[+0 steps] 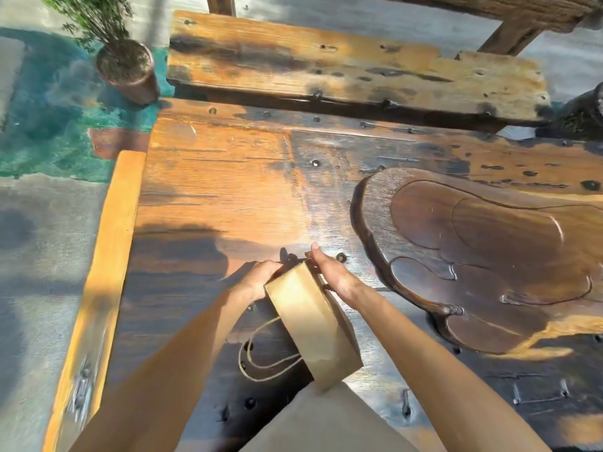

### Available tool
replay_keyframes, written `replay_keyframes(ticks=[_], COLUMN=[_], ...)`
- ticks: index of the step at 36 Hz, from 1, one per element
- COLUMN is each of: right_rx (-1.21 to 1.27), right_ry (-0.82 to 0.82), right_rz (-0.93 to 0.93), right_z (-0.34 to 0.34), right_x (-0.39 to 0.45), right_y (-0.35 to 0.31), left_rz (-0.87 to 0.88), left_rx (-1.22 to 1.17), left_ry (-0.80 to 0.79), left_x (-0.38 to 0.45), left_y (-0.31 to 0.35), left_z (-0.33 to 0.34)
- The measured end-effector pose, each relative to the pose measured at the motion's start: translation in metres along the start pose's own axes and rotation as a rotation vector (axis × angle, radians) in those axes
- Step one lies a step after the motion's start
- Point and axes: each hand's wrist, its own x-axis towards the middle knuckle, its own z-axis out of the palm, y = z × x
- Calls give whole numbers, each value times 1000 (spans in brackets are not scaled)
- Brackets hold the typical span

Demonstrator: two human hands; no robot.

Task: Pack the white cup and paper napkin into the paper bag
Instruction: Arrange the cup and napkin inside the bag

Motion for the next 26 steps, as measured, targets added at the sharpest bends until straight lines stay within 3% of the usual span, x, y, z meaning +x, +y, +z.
replay_keyframes(ticks=[2,5,7,13,18,21,24,26], right_rx=[1,-74,-117,-452,-673,-763,-824,-886], right_ry=[-25,-68,-87,-136,0,65,83,108], right_rz=[-14,-49,-76,-157,-164,-180,-240,-274], right_z=[3,2,-1,-11,-15,-16,-14,-13], right_x=[-4,-16,-28,-66,-78,-74,-74,-74], right_y=[-1,1,5,28,62,81,79,72], left_rz=[41,31,109,90,190,335,373,419], left_rx=[183,248,349,365,258,347,307,432], left_ry=[21,17,107,127,69,-19,-89,-76], left_x=[-4,-8,-17,-42,-58,-76,-86,-91], left_y=[3,-5,-11,-17,-5,5,19,23], left_z=[-1,0,-1,-8,-14,-11,-1,3])
